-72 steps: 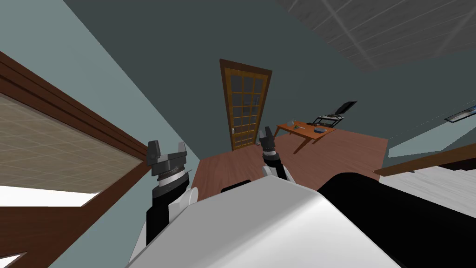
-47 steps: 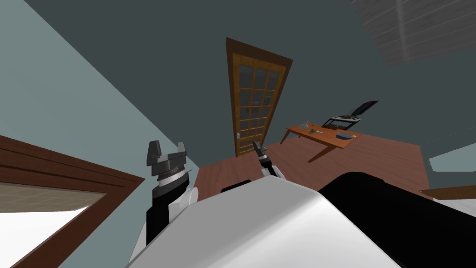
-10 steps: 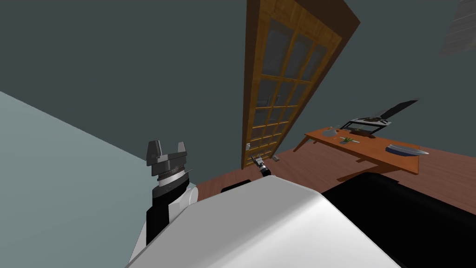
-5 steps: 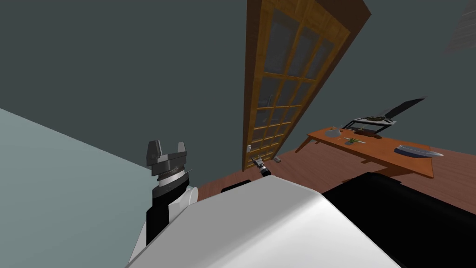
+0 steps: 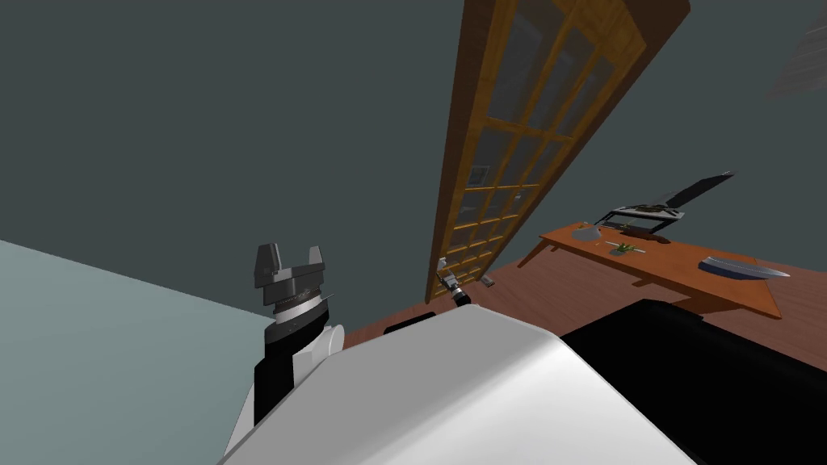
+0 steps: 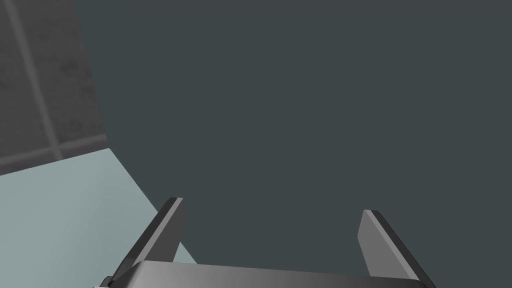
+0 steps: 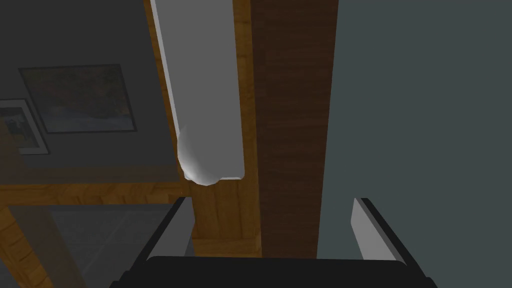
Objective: Pull the door open
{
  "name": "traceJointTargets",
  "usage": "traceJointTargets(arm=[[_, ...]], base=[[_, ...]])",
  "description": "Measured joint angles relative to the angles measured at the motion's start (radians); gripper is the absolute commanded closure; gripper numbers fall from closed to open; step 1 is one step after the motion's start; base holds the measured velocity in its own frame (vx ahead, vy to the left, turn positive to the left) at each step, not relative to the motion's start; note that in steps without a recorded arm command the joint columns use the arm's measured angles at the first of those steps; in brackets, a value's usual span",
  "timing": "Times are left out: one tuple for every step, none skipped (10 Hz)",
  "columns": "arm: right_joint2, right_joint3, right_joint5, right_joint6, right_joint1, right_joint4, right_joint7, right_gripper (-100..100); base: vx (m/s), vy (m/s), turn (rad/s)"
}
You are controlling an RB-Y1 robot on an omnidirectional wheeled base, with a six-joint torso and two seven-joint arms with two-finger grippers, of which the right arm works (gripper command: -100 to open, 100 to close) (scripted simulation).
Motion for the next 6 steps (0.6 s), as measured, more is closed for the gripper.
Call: traceJointTargets(arm=[[-0.007,0.007,-0.007,-0.005,-0.005,0.010,0.000,-100],[-0.015,0.014,-0.014,-0.009,-0.011,0.022,0.001,-100],[-0.018,0.025,-0.020,-0.021,-0.009,0.041,0.003,-100],[-0.020,0.037,-0.024,-0.023,-0.007,0.051,0.003,-100],[-0.017,0.041,-0.023,-0.027,-0.003,0.052,0.003,100],[-0.019,0.038,-0.024,-0.027,-0.004,0.051,0.003,100]], base=[[0.215,-0.018,-0.051],[0.183,-0.060,-0.133],[0.123,-0.107,-0.082],[0.015,-0.038,-0.013],[-0.030,0.019,-0.004],[-0.010,0.013,0.011]])
